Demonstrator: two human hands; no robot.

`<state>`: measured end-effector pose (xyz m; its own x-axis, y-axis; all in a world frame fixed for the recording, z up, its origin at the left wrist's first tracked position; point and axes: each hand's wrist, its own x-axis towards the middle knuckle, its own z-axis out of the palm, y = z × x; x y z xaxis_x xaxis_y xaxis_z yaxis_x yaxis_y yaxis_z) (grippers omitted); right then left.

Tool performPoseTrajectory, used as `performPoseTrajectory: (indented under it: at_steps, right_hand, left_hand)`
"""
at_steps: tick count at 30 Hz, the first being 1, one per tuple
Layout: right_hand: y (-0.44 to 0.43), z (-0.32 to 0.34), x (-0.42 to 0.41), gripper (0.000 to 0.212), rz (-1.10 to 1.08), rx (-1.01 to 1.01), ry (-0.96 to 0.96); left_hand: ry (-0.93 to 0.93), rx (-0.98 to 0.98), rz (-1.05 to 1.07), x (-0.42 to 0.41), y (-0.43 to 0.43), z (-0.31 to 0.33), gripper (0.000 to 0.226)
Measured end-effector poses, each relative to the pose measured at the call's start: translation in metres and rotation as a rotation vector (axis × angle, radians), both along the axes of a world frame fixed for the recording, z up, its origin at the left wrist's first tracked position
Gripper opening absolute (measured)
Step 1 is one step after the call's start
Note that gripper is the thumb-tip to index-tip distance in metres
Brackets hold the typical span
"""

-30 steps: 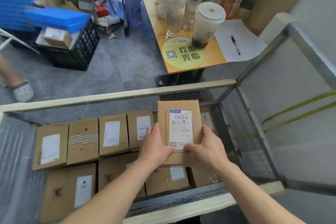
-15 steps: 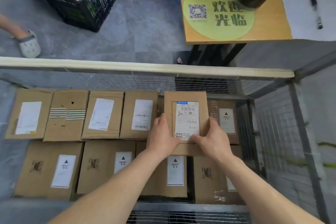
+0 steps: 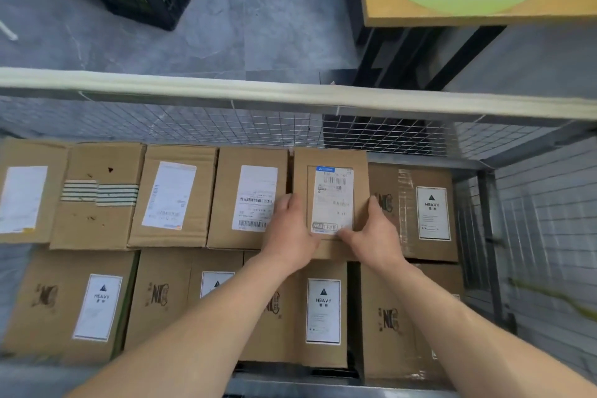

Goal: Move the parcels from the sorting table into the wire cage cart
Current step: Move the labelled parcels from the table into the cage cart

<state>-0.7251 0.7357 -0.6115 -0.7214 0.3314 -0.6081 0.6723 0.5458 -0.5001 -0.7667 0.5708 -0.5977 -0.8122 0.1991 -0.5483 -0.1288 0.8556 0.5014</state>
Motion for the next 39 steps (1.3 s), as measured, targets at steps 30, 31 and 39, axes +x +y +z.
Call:
performPoseTrajectory:
  at_steps: [30,31,39]
  right_hand:
    - [-0.048,0.382,0.115,0.080,-0.062,0.460,0.269]
    - [-0.047,0.396,0.124,0.081,-0.072,0.488,0.278]
    - [-0.049,0.477,0.212,0.071,-0.200,0.698,0.293]
  left_hand:
    - [0.618,0.129,-0.760,0.029,-0.023,0.365,0.064]
    - [0.643,0.151,-0.783,0.035,-0.019,0.377,0.064]
    - [0.785,0.284,-0.941,0.100,0.008,0.445,0.062]
